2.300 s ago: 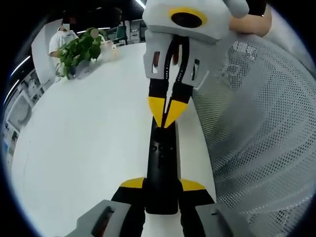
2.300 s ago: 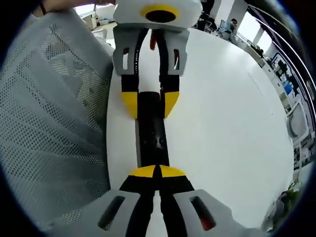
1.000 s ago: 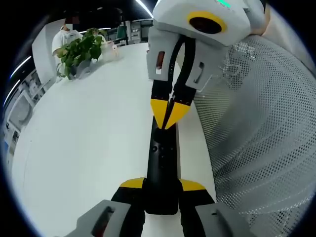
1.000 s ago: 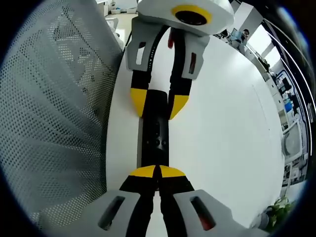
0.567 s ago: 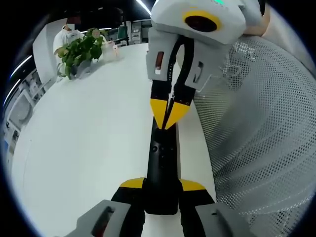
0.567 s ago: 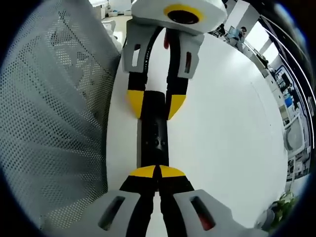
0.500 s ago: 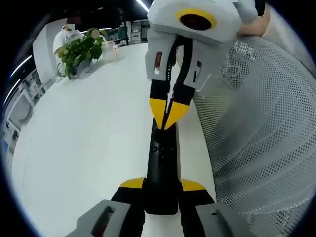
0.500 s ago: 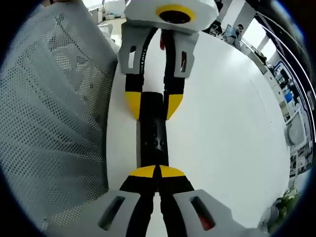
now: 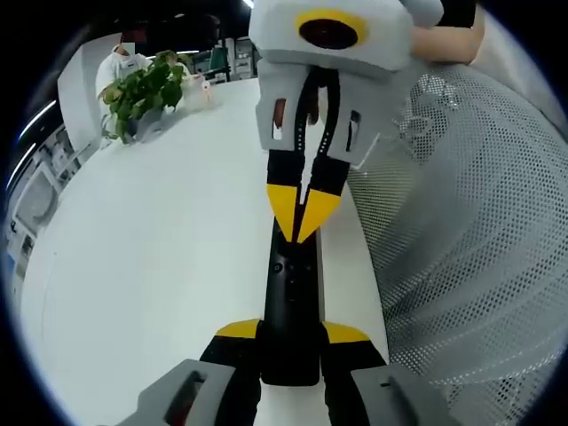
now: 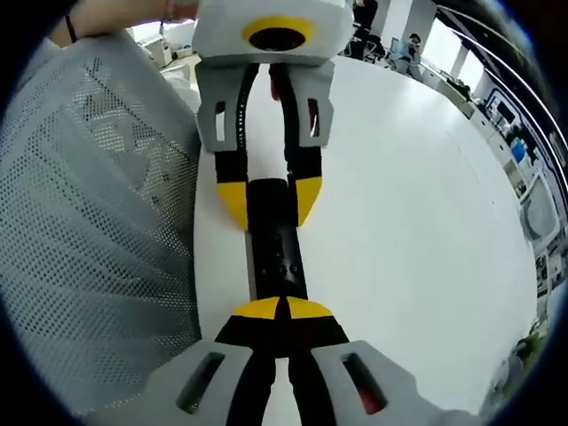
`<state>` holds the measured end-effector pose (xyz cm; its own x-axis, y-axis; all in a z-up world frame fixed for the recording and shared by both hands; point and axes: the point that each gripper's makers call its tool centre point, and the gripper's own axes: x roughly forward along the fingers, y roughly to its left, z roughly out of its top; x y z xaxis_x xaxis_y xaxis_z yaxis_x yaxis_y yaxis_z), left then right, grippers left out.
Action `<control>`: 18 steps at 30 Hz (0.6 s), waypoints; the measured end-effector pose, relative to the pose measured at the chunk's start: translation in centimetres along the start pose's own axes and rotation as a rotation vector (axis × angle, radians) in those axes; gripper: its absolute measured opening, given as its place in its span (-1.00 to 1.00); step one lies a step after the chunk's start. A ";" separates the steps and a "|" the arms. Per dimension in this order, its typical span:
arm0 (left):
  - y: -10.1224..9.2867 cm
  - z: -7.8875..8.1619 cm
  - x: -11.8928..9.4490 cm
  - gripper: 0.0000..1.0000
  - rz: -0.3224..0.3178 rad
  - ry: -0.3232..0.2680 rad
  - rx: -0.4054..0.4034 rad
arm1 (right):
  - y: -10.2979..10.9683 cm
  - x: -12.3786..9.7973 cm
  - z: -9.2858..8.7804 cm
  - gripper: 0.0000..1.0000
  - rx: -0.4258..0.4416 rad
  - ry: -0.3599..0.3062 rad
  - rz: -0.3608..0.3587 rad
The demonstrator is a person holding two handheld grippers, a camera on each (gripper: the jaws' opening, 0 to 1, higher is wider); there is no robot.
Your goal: Press the specified remote control buttons in sequence, fully releasing each button before pressing the next.
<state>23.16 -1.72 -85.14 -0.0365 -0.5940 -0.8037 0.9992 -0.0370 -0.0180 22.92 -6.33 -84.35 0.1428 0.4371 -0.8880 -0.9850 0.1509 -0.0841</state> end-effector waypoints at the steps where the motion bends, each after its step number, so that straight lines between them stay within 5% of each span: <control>1: 0.0 0.0 0.0 -0.49 0.000 0.000 0.000 | 0.0 0.0 0.0 -1.00 -0.004 0.004 -0.002; 11: 0.1 0.0 0.0 -0.49 -0.001 -0.001 0.000 | -0.1 0.2 0.0 -1.00 -0.053 0.038 -0.018; 18: 0.1 0.0 0.0 -0.49 -0.002 -0.001 0.001 | -0.2 0.1 -0.1 -1.00 -0.008 0.033 -0.006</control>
<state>23.27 -1.71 -85.20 -0.0384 -0.5945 -0.8031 0.9991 -0.0393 -0.0187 23.16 -6.40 -84.46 0.1459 0.4071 -0.9017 -0.9848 0.1463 -0.0933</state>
